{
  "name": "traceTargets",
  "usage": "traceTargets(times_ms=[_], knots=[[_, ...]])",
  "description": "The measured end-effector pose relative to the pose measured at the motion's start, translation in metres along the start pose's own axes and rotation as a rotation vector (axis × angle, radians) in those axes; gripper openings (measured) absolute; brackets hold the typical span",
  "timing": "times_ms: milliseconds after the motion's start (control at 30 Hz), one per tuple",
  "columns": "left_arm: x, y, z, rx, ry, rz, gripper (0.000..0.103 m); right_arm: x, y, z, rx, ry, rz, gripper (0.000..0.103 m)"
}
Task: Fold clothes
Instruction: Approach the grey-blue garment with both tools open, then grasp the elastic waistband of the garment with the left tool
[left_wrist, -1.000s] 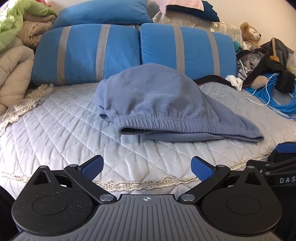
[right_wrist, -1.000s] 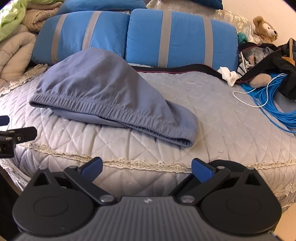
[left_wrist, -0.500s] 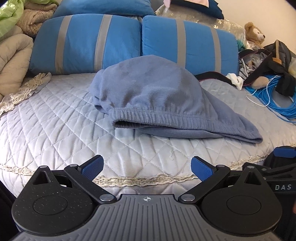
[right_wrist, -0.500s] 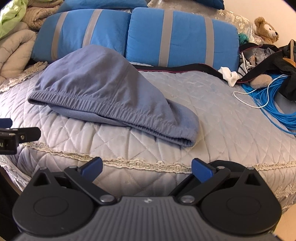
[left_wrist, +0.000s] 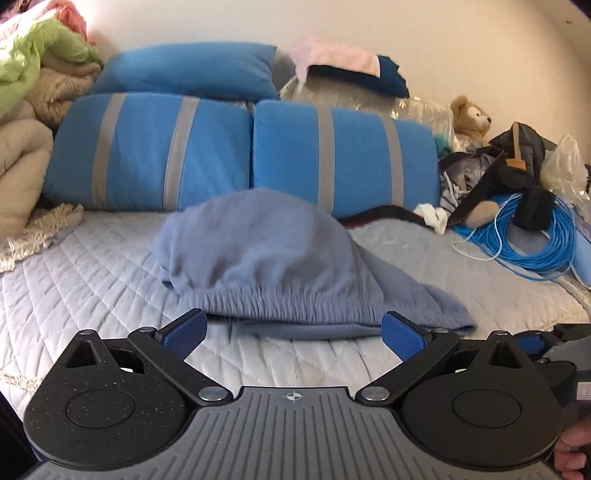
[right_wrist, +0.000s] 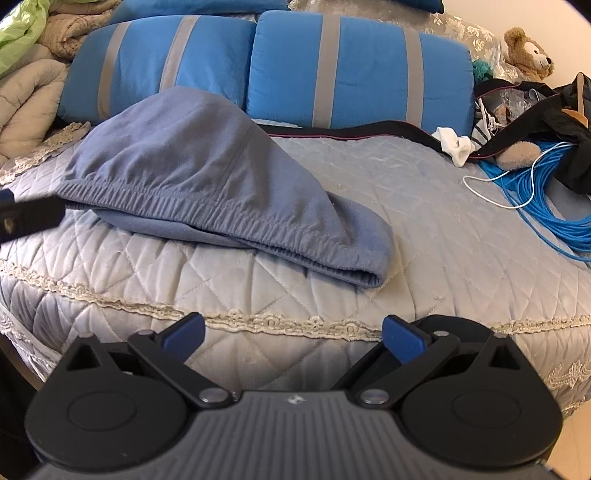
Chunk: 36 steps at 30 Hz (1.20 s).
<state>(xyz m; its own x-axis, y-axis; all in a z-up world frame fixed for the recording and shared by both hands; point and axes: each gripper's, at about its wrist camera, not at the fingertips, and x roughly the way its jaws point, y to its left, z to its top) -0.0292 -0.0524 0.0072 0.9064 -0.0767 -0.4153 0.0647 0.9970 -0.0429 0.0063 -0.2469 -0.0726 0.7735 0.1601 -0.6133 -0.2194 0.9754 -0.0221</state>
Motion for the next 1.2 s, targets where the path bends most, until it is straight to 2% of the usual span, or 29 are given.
traceTargets(times_ms=[67,433,733,900,1200], knots=[[0.005,0.001,0.004,0.012,0.019,0.005,0.103,-0.001,0.000,0.000,0.000,-0.003,0.000,0.103],[0.002,0.003,0.031,0.178,-0.077,0.005,0.103,-0.004,0.000,0.001,0.020,-0.010,0.019,0.103],[0.017,-0.008,0.036,0.385,-0.065,0.097,0.103,-0.009,-0.005,0.001,0.060,-0.026,0.071,0.102],[0.030,-0.027,0.016,0.677,-0.071,0.232,0.103,-0.009,-0.006,0.000,0.063,-0.028,0.075,0.103],[0.070,-0.043,-0.036,1.104,0.012,0.399,0.103,-0.010,-0.011,-0.001,0.075,-0.038,0.091,0.102]])
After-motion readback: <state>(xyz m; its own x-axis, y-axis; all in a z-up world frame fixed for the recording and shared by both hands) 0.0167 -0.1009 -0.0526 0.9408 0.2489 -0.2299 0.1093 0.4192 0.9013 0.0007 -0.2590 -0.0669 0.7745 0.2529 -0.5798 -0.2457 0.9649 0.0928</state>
